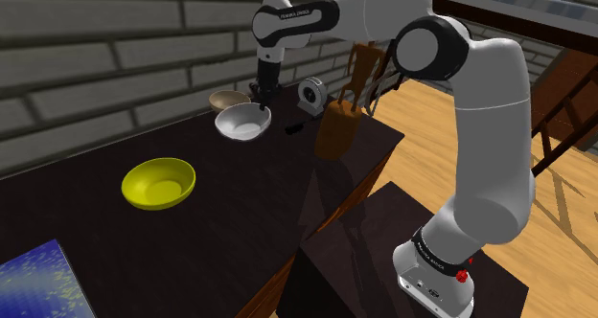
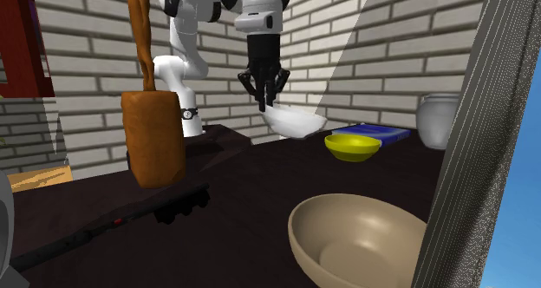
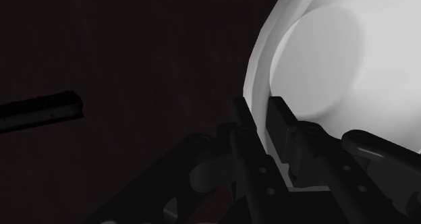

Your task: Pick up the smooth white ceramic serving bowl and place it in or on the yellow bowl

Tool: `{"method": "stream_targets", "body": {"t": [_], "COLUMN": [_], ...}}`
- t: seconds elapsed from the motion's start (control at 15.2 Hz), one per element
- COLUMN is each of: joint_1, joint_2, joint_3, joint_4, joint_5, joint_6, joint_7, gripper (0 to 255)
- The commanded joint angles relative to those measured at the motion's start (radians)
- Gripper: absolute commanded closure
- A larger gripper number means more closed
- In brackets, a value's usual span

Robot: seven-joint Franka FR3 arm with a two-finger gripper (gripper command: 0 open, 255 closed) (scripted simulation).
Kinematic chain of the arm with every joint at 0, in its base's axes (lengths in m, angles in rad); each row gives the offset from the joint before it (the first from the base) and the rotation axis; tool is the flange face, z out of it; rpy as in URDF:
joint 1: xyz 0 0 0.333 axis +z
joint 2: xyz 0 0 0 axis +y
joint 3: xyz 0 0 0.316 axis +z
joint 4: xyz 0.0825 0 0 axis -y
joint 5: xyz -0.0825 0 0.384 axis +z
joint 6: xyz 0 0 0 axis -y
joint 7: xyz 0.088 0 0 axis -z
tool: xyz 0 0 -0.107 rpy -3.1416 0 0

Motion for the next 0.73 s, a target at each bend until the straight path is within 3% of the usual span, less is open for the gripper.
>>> {"method": "stream_targets", "body": {"t": [0.0,0.66], "joint_1": [0.03,0.182], "joint_2": [-0.005,0.052], "joint_3": [0.01,0.053], "joint_4": [-0.004,0.12], "joint_5": [0.0,-0.011], "joint_6": [0.005,-0.038], "joint_7": [0.039,0.233], "gripper": [255,255]}}
